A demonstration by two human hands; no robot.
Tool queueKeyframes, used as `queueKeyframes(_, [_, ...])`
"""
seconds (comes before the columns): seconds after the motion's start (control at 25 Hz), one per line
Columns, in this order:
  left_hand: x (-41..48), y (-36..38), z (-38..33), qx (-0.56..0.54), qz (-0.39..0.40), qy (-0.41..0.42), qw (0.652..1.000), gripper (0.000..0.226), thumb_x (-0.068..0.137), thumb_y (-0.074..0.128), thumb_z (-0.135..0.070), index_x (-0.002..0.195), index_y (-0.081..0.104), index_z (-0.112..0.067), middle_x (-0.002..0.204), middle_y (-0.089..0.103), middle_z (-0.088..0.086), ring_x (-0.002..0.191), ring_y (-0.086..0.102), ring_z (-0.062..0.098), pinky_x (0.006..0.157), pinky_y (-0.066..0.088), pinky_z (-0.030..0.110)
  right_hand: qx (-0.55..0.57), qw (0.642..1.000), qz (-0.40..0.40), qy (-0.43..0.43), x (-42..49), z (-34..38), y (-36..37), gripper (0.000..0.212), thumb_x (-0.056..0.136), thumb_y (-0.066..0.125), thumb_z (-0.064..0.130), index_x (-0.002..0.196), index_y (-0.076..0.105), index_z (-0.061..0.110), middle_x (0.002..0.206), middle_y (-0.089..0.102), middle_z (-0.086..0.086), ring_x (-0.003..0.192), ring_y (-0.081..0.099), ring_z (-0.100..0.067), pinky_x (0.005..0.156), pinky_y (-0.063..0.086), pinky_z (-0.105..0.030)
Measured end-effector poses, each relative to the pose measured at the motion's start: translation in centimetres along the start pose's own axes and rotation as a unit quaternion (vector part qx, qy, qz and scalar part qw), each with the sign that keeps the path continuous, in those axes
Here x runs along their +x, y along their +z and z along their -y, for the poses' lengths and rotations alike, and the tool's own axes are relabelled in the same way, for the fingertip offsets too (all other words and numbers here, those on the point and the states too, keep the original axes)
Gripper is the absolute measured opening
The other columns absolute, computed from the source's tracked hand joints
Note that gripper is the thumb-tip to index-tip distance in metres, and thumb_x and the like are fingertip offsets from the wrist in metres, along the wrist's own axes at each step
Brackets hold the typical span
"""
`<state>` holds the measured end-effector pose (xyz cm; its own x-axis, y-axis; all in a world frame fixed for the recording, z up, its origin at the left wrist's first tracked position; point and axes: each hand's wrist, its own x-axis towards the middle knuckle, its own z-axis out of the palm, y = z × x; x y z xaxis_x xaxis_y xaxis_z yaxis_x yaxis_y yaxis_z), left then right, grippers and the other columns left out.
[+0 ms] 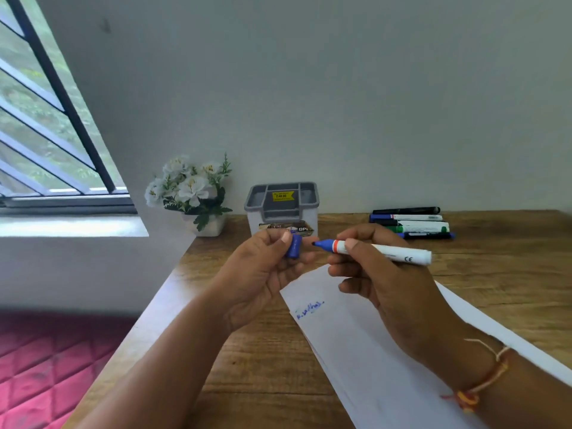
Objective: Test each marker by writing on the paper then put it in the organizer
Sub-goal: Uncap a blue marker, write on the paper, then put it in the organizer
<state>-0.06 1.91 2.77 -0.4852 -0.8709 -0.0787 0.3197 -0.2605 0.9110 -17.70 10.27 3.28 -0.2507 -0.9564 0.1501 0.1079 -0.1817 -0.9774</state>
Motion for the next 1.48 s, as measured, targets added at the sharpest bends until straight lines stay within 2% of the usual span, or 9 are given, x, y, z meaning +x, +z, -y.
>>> queueKeyframes(0.12, [0.1,-0.1,0.0,0.017,-0.005,0.028,0.999,0.033,0.082,0.063,-0.02,0.111,0.059,-0.003,0.093,0.073,0.012,0.075,0.068,0.016,0.067,0.06,0.022,0.002,1.0,-0.005,-0.028,0.0,0.0,-0.3,0.014,0.096,0.059,0.016,0.097,0.073,0.014,0.08,0.077,-0.009,0.072,0.074,-0.018,0.06,0.059,-0.028])
queueKeyframes(0.32, [0.1,-0.2,0.3,0.034,0.002,0.027,0.999,0.019,0.083,0.062,-0.019,0.09,0.075,-0.007,0.085,0.07,0.012,0.07,0.063,0.015,0.067,0.058,0.022,-0.006,1.0,0.009,-0.024,0.2,-0.3,-0.5,0.016,0.098,0.058,0.016,0.095,0.073,0.011,0.075,0.075,-0.008,0.067,0.071,-0.016,0.058,0.057,-0.028])
queueKeyframes(0.52, [-0.2,0.0,0.2,0.061,0.016,0.024,0.998,0.024,0.082,0.061,-0.019,0.095,0.071,-0.002,0.082,0.07,0.012,0.068,0.063,0.015,0.067,0.058,0.022,-0.047,0.999,0.027,-0.005,0.4,-0.6,-0.3,0.014,0.097,0.06,0.018,0.089,0.072,0.019,0.071,0.076,-0.001,0.066,0.073,-0.014,0.058,0.057,-0.025])
queueKeyframes(0.68, [-0.3,0.0,0.3,0.091,0.021,0.018,0.995,0.02,0.081,0.063,-0.018,0.089,0.079,-0.01,0.085,0.071,0.015,0.072,0.066,0.016,0.069,0.059,0.022,-0.068,0.997,0.038,0.001,0.5,-1.0,-0.2,0.009,0.095,0.062,0.022,0.093,0.071,0.022,0.072,0.077,0.002,0.069,0.075,-0.013,0.06,0.058,-0.024])
queueKeyframes(0.92, [-0.3,0.0,0.4,0.1,0.018,0.025,0.994,0.021,0.075,0.069,-0.008,0.092,0.081,-0.011,0.099,0.075,0.02,0.086,0.072,0.021,0.075,0.061,0.023,-0.083,0.996,0.035,0.0,0.6,-1.4,-0.4,0.014,0.091,0.067,0.025,0.099,0.071,0.014,0.084,0.079,-0.004,0.078,0.077,-0.016,0.064,0.06,-0.024])
queueKeyframes(1.08, [0.0,0.1,0.5,0.11,0.004,0.045,0.993,0.022,0.074,0.069,-0.01,0.093,0.08,-0.009,0.1,0.076,0.019,0.088,0.073,0.023,0.077,0.061,0.025,-0.105,0.993,0.041,-0.017,0.6,-1.6,-0.3,0.014,0.092,0.067,0.026,0.1,0.07,0.016,0.086,0.079,-0.004,0.08,0.077,-0.016,0.068,0.062,-0.024])
queueKeyframes(1.32, [0.0,0.0,0.5,0.101,0.029,0.041,0.994,0.019,0.077,0.068,-0.01,0.092,0.08,-0.01,0.102,0.076,0.019,0.092,0.074,0.024,0.08,0.062,0.026,-0.166,0.981,0.07,-0.077,0.7,-1.1,-0.8,0.016,0.085,0.068,0.035,0.097,0.067,0.024,0.082,0.079,0.0,0.078,0.077,-0.013,0.068,0.063,-0.024])
queueKeyframes(1.48, [0.0,-0.7,0.0,0.097,0.026,0.05,0.994,0.021,0.075,0.068,-0.006,0.094,0.077,-0.006,0.099,0.076,0.018,0.086,0.075,0.022,0.074,0.062,0.024,-0.192,0.972,0.115,-0.077,0.9,-0.7,-0.6,0.01,0.092,0.067,0.026,0.101,0.069,0.022,0.088,0.077,0.002,0.084,0.076,-0.01,0.065,0.061,-0.021])
